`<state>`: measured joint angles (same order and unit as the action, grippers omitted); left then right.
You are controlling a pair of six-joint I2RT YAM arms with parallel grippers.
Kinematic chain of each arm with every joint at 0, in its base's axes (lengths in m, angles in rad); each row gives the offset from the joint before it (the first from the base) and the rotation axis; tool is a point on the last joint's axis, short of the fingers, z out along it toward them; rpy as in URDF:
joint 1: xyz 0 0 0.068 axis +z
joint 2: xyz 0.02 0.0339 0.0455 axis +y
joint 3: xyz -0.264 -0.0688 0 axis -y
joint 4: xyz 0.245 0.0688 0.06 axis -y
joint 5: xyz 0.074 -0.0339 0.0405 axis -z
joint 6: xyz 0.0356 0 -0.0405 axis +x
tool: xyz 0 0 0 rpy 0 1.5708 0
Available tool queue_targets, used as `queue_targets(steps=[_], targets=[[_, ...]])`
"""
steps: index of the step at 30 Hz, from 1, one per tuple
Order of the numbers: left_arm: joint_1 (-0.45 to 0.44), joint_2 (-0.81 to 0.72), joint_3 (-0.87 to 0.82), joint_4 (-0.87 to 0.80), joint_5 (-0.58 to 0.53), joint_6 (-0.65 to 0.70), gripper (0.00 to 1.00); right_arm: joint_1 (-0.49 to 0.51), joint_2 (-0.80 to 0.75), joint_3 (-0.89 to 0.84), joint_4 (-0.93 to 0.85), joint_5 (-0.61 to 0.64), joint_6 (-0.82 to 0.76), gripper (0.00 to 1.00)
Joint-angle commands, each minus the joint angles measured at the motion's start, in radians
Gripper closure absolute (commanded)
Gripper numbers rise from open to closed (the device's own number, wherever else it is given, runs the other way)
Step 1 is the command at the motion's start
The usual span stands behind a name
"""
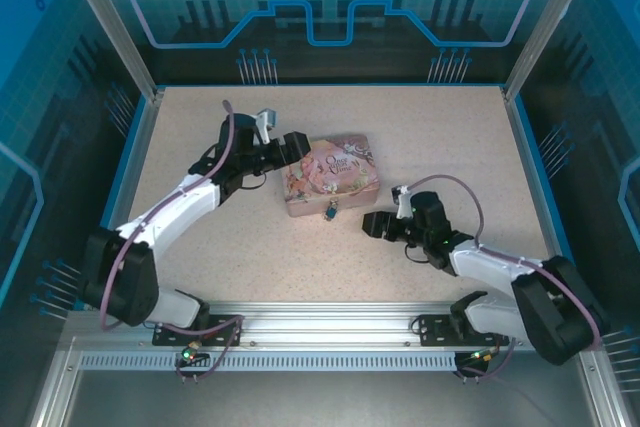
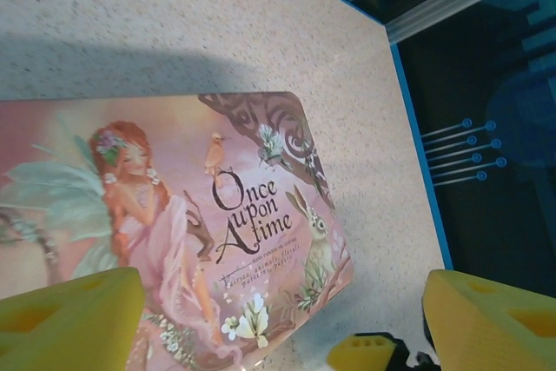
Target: Unlock the padlock with the key
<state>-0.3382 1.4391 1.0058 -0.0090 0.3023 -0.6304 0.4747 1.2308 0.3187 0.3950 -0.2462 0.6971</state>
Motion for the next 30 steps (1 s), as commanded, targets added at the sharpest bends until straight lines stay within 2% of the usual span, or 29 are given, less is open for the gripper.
queue_targets(steps=[1,5,8,15,30], targets=[[-0.013,0.058,0.032,0.081,0.058,-0.02,0.16,0.078,0.095,-0.006,0.299,0.055,0.06,0.37],[-0.013,0.12,0.045,0.11,0.079,-0.049,0.17,0.156,0.226,-0.022,0.458,0.148,0.05,0.4],[-0.015,0.155,0.061,0.097,0.083,-0.051,0.17,0.174,0.321,-0.014,0.561,0.158,0.059,0.43],[-0.016,0.174,0.046,0.101,0.062,-0.066,0.18,0.193,0.502,0.047,0.673,0.181,0.099,0.5],[-0.018,0.167,0.015,0.115,0.061,-0.082,0.18,0.184,0.642,0.101,0.766,0.128,0.15,0.6]])
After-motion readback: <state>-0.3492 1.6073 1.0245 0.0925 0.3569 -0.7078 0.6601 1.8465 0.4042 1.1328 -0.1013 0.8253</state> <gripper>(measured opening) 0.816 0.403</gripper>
